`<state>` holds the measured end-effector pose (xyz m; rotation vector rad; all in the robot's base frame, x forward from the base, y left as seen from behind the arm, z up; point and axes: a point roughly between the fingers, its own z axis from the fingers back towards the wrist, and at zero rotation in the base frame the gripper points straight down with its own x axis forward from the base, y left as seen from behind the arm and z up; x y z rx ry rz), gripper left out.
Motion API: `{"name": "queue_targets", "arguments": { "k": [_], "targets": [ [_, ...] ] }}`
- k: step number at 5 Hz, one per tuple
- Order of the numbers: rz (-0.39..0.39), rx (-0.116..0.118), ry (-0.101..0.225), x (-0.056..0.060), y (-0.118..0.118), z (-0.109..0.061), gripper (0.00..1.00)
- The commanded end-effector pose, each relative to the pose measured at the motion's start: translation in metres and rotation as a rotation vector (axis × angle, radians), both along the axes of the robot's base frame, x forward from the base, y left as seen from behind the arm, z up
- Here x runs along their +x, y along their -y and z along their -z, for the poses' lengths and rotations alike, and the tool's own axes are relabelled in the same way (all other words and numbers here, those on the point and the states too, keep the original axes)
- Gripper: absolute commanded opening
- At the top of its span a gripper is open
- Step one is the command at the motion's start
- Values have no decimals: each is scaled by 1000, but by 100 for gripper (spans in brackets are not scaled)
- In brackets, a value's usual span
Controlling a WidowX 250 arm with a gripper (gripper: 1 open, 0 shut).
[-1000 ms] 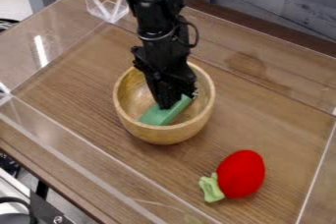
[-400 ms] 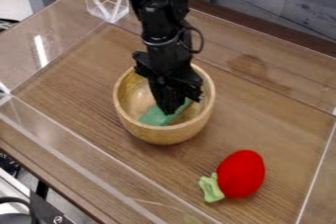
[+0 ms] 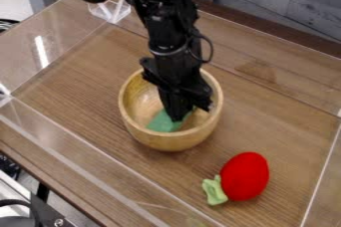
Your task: Remove the green stick from the brown bowl and put it on the table
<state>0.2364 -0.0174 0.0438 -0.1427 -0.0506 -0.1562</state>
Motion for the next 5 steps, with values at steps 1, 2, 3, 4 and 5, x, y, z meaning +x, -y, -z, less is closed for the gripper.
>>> {"name": "queue_targets", "arguments": {
  "k": [1, 2, 3, 4, 5],
  "targets": [
    [-18, -13, -7, -8, 8, -7, 0],
    [23, -20, -25, -10, 12, 2, 0],
    [64, -23, -45, -11, 14, 11, 0],
    [50, -31, -59, -12, 13, 10, 0],
    [35, -36, -69, -12, 10, 8, 0]
  ]
}}
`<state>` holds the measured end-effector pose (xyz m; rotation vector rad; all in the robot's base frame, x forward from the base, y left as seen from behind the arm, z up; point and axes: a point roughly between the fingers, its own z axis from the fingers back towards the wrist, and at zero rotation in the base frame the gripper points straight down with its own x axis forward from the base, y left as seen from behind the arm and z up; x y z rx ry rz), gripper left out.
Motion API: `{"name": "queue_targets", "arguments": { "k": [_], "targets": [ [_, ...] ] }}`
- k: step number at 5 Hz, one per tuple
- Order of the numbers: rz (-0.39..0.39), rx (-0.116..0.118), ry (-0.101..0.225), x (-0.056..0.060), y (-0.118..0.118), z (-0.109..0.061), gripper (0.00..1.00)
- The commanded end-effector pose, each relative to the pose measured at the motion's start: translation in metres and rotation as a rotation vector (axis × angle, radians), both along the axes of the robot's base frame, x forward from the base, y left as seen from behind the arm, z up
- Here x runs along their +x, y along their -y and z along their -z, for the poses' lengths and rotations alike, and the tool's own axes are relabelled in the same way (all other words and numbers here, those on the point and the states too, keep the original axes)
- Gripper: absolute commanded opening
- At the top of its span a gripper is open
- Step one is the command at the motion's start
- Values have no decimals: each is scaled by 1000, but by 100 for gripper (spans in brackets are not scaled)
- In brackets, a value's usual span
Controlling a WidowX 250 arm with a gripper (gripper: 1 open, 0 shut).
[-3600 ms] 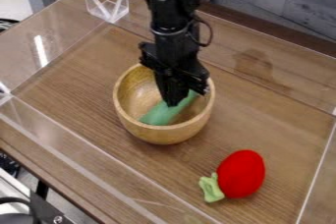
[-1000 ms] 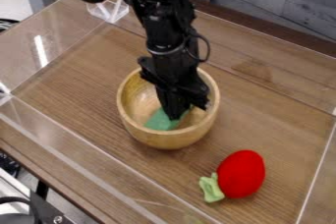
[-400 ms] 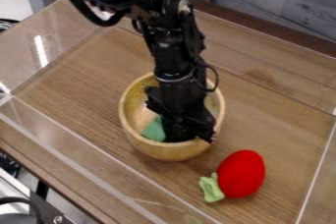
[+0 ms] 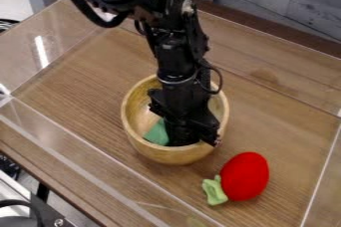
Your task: Remove the green stick from the brown bowl and put it on the table
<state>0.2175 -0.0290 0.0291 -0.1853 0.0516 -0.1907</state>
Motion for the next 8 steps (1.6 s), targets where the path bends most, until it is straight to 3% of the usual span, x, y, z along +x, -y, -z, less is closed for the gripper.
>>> {"name": "queue_targets", "arguments": {
  "k": [1, 3, 5, 7, 8],
  "targets": [
    [37, -7, 23, 4, 1, -9, 0],
    [123, -12, 11, 2, 7, -15, 0],
    [90, -18, 13, -3, -13, -23, 0],
    [80, -14, 8, -5, 2, -15, 0],
    [143, -14, 2, -8, 2, -16, 0]
  ]
}}
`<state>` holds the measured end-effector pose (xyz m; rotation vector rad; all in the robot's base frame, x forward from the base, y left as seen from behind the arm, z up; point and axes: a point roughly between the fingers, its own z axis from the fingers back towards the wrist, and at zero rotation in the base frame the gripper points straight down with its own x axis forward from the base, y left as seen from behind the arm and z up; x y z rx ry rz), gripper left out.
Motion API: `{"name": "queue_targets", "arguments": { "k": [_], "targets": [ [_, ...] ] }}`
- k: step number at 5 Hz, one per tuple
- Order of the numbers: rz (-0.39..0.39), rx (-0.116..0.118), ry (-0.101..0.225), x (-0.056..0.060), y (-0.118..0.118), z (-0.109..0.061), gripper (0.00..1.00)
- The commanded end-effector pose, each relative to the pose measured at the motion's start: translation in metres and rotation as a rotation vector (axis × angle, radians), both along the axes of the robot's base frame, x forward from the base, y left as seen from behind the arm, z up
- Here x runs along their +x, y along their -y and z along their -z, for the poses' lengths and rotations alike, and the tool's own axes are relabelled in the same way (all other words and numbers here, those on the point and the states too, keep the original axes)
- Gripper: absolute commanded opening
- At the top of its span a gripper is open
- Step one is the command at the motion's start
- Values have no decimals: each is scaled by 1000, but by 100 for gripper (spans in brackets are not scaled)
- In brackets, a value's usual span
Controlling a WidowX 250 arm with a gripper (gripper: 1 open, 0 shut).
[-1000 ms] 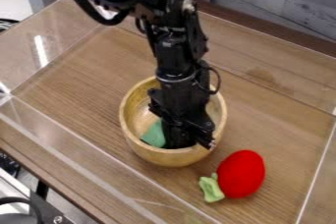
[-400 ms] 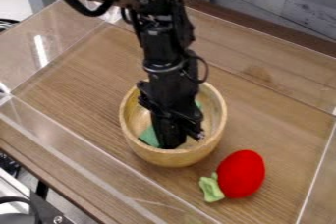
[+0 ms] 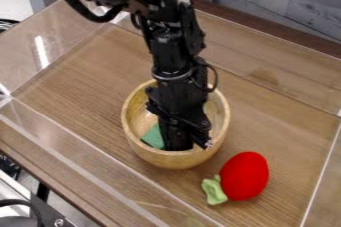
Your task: Remove the green stick from the brown bowl and put it on the table
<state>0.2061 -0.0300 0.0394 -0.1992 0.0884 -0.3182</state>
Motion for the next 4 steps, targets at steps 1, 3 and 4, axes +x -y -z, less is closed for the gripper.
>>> {"name": "queue_targets", "arguments": {
  "k": [1, 3, 4],
  "targets": [
    [70, -4, 25, 1, 0, -8, 0],
    [-45, -6, 20, 6, -2, 6, 0],
    [-63, -16, 35, 7, -3, -13, 100]
  ]
}}
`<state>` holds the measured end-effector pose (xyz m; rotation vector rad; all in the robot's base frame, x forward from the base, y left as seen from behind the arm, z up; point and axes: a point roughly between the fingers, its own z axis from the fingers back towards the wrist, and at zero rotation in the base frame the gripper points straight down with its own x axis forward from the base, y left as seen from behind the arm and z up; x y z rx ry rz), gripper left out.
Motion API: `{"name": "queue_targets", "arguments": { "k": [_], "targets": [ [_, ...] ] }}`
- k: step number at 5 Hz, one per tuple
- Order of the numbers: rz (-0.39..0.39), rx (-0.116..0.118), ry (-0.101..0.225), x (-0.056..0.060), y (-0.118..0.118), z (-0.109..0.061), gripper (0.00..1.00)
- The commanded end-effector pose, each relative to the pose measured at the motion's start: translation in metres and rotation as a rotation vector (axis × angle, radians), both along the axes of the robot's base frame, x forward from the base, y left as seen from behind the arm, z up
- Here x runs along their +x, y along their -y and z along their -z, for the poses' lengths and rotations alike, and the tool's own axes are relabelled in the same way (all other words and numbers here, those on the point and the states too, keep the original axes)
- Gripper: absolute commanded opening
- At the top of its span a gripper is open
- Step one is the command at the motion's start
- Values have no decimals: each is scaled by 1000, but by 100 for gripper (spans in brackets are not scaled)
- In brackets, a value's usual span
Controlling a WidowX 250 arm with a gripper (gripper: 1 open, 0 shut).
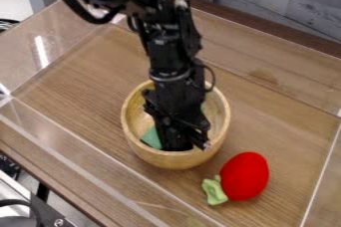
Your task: Remove the green stick from the brown bowl and put it on the table
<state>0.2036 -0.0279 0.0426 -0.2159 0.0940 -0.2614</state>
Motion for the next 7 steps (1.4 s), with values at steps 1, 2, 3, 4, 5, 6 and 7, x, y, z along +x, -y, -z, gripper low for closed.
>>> {"name": "queue_targets", "arguments": {
  "k": [1, 2, 3, 4, 5, 6, 7],
  "targets": [
    [-7, -9, 80, 9, -3, -21, 100],
    [0, -9, 97, 7, -5, -24, 100],
    [-10, -4, 119, 14, -8, -39, 100],
    [-37, 10, 156, 26, -14, -56, 100],
    [-116, 25, 190, 36, -29, -78, 100],
    [-187, 47, 215, 50, -39, -93, 100],
    [-202, 64, 222, 52, -39, -92, 100]
  ]
}}
